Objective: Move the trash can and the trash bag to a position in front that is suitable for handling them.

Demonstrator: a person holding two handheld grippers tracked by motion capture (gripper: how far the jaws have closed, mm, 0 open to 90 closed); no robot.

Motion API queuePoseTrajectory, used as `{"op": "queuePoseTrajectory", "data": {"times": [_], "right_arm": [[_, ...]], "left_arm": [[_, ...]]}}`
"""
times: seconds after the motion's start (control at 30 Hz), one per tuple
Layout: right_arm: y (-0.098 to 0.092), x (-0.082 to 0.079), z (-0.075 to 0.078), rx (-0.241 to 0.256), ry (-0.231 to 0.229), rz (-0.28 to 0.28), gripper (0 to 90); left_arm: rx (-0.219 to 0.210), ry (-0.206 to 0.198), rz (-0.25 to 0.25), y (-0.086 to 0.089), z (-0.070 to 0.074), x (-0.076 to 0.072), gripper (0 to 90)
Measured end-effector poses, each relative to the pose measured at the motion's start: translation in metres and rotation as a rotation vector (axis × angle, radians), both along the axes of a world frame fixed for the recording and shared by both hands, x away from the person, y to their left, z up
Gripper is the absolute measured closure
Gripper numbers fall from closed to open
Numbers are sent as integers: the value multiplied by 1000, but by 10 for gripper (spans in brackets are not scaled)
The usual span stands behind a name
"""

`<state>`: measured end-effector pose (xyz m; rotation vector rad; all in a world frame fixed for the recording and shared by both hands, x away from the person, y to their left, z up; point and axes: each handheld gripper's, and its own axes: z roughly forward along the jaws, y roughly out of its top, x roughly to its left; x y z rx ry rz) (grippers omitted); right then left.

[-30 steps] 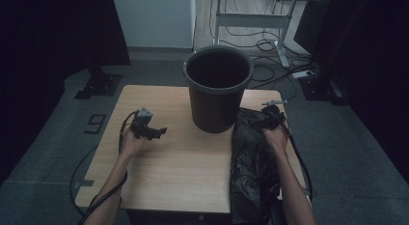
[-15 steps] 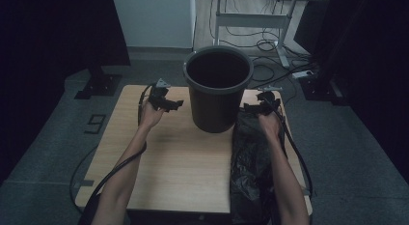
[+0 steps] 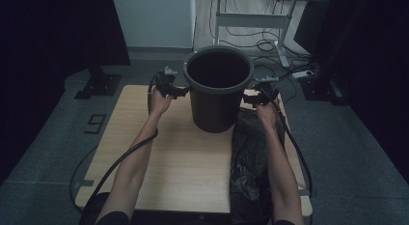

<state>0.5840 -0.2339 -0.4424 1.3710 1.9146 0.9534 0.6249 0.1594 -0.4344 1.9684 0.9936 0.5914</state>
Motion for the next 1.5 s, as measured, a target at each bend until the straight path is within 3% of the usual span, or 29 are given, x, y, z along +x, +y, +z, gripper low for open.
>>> {"op": "queuePoseTrajectory", "data": {"times": [0.17, 0.3, 0.43, 0.6, 0.63, 0.7, 0.77, 0.87, 1.03, 1.07, 1.1, 1.17, 1.3, 1.37, 1.43, 1.5], "right_arm": [[0, 0, 0, 1, 1, 14, 21], [3, -6, 1, -7, 2, 40, 40], [10, -17, 4, -40, 10, 90, 45], [17, -30, 4, -38, 4, 128, 47], [22, -39, 3, -31, 3, 147, 56], [25, -46, 3, -34, 0, 159, 58], [30, -54, 4, -51, -7, 172, 62], [35, -62, 5, -59, -12, 188, 65], [44, -91, 3, -37, -21, 219, 72], [45, -95, 3, -37, -19, 225, 72], [45, -95, 3, -37, -19, 225, 72], [51, -110, 4, -49, -23, 249, 72], [54, -118, 5, -11, 39, 313, 62], [51, -119, 5, 16, 77, 345, 46], [44, -125, 5, 21, 93, 342, 61], [35, -132, 4, 12, 90, 337, 82]], "left_arm": [[-36, 14, -2, 3, -3, -1, 0], [-36, 16, -6, 6, -3, -7, 0], [-10, 16, -18, 16, 0, -24, 0], [-13, 21, -29, 28, 0, -42, 0], [-6, 21, -32, 34, 1, -53, 0], [-4, 20, -31, 36, 1, -57, 0], [21, 14, -35, 43, 3, -73, 0], [30, 9, -35, 46, 4, -82, 0], [62, 9, -52, 57, 7, -117, 4], [70, 7, -53, 60, 8, -126, 4], [70, 7, -53, 60, 8, -126, 4], [73, 12, -58, 66, 8, -143, 3], [40, 37, -51, 78, 3, -154, 0], [65, 42, -52, 81, 0, -162, 0], [70, 42, -50, 83, -2, -165, 0], [70, 52, -53, 87, -13, -181, 0]]}}
